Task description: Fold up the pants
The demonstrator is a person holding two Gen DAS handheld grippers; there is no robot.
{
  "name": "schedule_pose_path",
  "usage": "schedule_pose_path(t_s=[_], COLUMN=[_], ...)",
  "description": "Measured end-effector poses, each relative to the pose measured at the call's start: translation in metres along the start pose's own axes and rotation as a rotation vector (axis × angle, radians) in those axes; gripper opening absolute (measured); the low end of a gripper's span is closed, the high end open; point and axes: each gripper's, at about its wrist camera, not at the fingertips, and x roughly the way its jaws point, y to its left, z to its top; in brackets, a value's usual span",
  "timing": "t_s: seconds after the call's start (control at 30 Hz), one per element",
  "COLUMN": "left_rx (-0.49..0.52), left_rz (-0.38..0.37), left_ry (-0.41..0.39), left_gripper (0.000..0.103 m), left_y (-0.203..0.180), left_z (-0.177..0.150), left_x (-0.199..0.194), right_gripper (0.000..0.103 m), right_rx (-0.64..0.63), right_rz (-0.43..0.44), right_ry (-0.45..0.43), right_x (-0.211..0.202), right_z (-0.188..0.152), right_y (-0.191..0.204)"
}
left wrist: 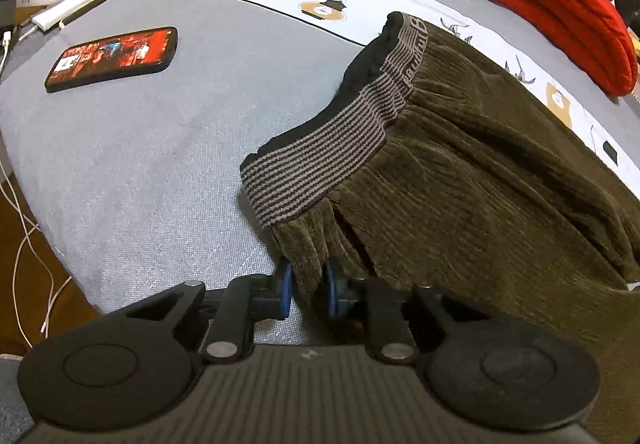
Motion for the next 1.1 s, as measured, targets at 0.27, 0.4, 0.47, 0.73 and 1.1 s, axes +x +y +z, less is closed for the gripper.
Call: schedule_pose_path(t_s=[0.27,0.4,0.47,0.73,1.1], left_rx=[-0.008,0.015,0.024,-0.053,0.019], left_rz=[-0.003,0.040,0.024,-0.060,-0.030], left_ry=[0.033,0.048,0.020,-0.040,0.017], left_gripper=[0.074,0.083,0.037,0.010,0.056], left_y=[0.001,-0.005,-0.007,0.010,0.016], left_z=[0.001,0.003,0.003,0.002,-0.005], left_x=[0.010,0.017,0.012,-0.019,-0.003], right_gripper=[0.080,0.095,0.011,0.009,0.011], right_rx=[-0.074,-0.032,-0.099,-0.084,-0.036], right_rz=[-0.083,-0.058,-0.127,-0.107,-0.203], right_ry=[0.096,0.071,0.057,-0.103,-0.008], right_x=[0.059,0.070,0.072,0.022,0.037], right_z=[-0.006,-0.006,-0.008,-0.006,-0.002], right_y=[0.031,0.039,0.047,0.048,0.000])
